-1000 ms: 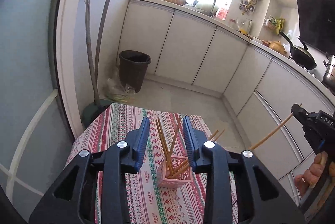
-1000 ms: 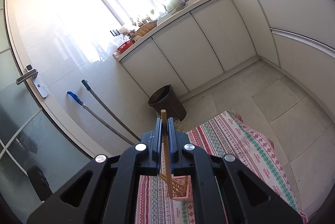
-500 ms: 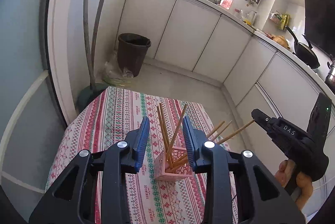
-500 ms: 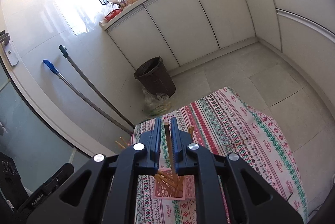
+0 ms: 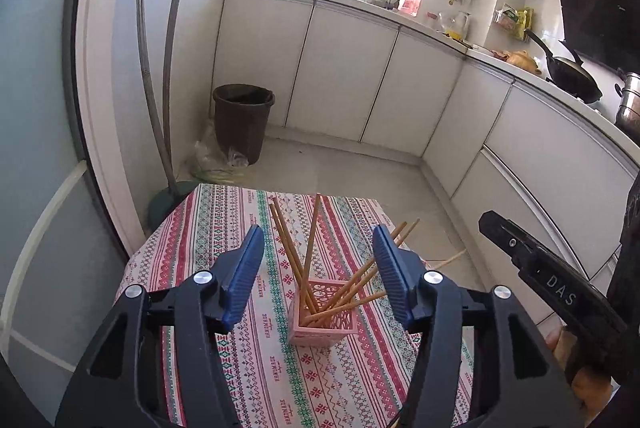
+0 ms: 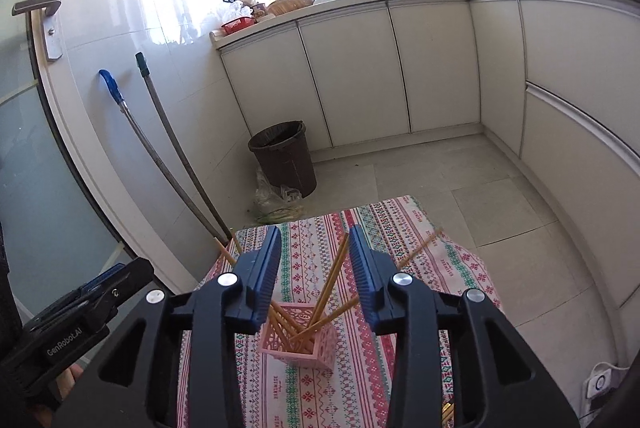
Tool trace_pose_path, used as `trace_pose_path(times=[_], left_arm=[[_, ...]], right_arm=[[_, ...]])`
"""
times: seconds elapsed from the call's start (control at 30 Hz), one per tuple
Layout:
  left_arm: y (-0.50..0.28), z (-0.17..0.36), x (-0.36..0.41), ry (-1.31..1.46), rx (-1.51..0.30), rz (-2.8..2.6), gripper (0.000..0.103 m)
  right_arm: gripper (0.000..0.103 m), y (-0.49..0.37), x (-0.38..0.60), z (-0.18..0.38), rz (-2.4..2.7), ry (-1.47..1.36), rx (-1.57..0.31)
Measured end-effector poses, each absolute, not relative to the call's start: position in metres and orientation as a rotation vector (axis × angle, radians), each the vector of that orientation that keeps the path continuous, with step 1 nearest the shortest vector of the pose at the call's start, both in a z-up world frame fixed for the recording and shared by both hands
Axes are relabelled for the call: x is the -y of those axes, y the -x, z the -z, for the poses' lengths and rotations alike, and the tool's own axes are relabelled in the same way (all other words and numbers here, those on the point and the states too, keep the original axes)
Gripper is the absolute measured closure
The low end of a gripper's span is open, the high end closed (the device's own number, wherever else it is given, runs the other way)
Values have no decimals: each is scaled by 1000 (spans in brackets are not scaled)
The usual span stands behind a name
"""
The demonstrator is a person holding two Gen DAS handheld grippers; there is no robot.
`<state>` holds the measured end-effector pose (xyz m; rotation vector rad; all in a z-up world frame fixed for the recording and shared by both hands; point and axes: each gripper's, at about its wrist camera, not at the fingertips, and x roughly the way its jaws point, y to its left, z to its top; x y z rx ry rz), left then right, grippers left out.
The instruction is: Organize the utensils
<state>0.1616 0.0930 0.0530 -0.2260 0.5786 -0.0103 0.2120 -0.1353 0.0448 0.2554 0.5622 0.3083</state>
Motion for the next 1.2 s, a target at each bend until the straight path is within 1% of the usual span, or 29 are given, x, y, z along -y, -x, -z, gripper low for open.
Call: trace_pose_path(times=[0.03,0.17,0.23,0.27,0.33,0.37,0.4,0.43,0.5,0.57,0.67,0.83,0.97,1.0,1.03,1.07,1.1,1.13,1.17,1.2], left_arm=[[-161,-54,-92,220,-573,8,45],[-158,-54,-89,214,-565,8,41],[-157,-53,-89,209,-561,3,37],[-157,-53,-89,207,-561,0,37],[-157,-52,-90,208,-564,-4,36],[-157,-52,-92,210,-567,-6,36],[-158,-51,-95,214,-570,-8,36],[-158,-51,-97,220,-573,-10,33],[-158,-51,-103,238,-576,-10,29],[-157,-52,-106,246,-578,-4,26],[-156,-52,-108,232,-569,-22,21],[-158,-49,-114,229,-560,-59,11],[-165,-39,-123,247,-598,-64,11],[-167,-37,-124,251,-607,-67,10],[-169,-34,-125,253,-615,-69,10],[-171,-32,-126,254,-625,-73,10],[-172,-30,-127,253,-630,-78,10],[-172,-29,-127,253,-633,-82,10],[-173,-28,-128,256,-635,-85,10],[-172,-28,-128,257,-635,-85,10]], right_arm=[[61,-210,139,-46,-304,-255,-558],[60,-204,150,-51,-294,-269,-546],[59,-203,154,-52,-290,-281,-546],[58,-203,157,-51,-287,-292,-550],[53,-207,169,-43,-279,-355,-589],[49,-214,180,-32,-270,-421,-636],[41,-223,193,-15,-257,-507,-700],[38,-236,207,7,-242,-605,-788],[38,-260,229,60,-199,-776,-962],[38,-280,247,109,-101,-861,-1076],[38,-304,254,149,53,-776,-1136],[38,-339,252,188,187,-613,-1179],[38,-359,241,220,232,-482,-1226],[37,-361,234,218,246,-406,-1195],[43,-364,223,220,238,-324,-1190],[44,-365,213,220,247,-242,-1174],[55,-365,207,220,227,-211,-1151],[70,-364,203,218,212,-195,-1138],[80,-363,201,217,202,-185,-1133],[93,-363,201,216,177,-198,-1142]])
